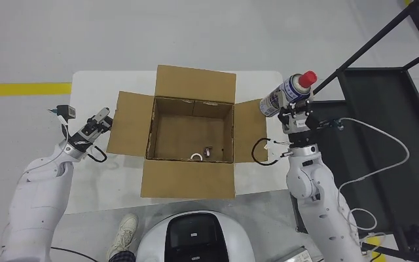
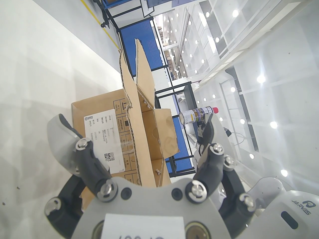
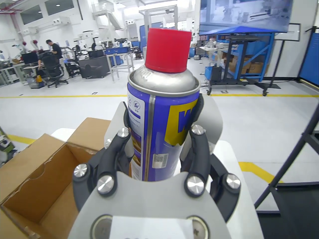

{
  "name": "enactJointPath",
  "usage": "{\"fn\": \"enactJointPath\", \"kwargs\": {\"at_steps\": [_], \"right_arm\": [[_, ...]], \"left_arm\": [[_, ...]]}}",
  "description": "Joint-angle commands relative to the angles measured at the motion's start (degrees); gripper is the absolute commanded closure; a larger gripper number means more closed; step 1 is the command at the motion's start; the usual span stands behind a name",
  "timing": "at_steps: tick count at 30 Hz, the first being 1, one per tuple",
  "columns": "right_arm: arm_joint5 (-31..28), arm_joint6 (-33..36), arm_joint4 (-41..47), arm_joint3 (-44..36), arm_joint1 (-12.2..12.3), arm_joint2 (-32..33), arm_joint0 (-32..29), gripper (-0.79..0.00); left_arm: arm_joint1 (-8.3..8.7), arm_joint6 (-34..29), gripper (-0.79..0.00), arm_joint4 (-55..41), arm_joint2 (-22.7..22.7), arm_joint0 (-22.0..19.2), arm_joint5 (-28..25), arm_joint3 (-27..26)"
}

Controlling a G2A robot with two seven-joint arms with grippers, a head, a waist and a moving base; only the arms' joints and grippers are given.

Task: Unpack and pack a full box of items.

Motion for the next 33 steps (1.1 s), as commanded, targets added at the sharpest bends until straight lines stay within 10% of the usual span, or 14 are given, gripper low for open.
{"fn": "enactJointPath", "kwargs": {"at_steps": [1,26,33], "right_arm": [[-0.65,-2.57,0.26,3.01,0.06,1.86,0.89,0.000],[-11.36,-34.94,-16.10,57.16,0.14,-0.37,19.53,0.000],[-11.72,-35.89,-16.46,58.71,0.13,-0.63,20.32,0.000]], "left_arm": [[0.00,0.00,-0.785,0.00,0.00,0.00,0.00,0.00],[0.00,0.00,-0.785,0.00,0.00,0.00,0.00,0.00],[0.00,0.00,-0.785,0.00,0.00,0.00,0.00,0.00]]}}
